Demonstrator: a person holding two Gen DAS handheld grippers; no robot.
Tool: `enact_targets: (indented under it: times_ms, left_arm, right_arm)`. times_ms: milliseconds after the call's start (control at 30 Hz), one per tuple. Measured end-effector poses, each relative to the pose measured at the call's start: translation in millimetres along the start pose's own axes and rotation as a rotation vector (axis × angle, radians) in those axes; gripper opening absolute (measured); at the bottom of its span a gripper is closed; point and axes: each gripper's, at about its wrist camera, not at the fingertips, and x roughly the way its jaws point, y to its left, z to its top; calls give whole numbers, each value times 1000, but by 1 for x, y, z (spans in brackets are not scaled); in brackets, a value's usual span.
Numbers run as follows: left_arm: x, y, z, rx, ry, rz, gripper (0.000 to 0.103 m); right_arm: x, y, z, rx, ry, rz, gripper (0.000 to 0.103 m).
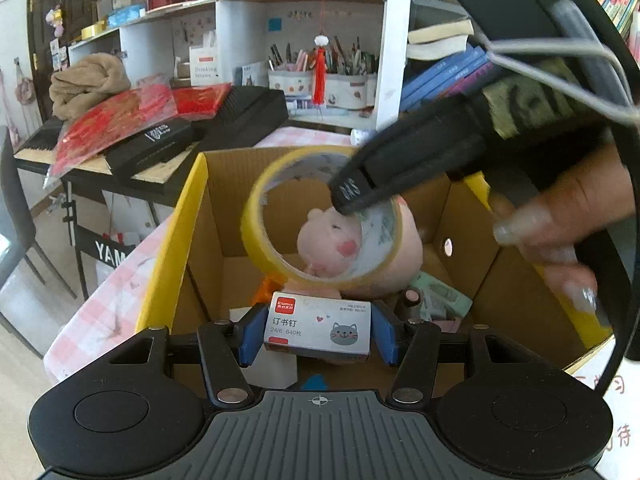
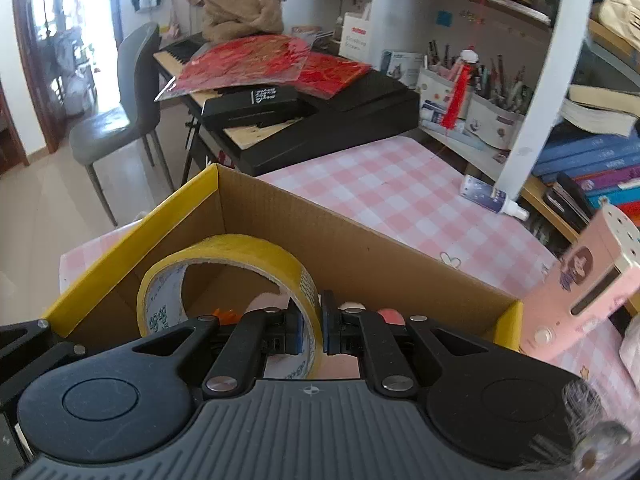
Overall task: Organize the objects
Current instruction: 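Lower the stapler box into the box and open the left gripper while the right releases the tape inside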
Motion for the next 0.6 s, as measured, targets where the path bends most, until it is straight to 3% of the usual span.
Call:
enact_targets:
  times_ms: [600]
  left_arm:
    - [12, 0, -4, -3, 51, 0, 55]
  right_arm:
    - [27, 19, 15, -162, 68, 14, 9]
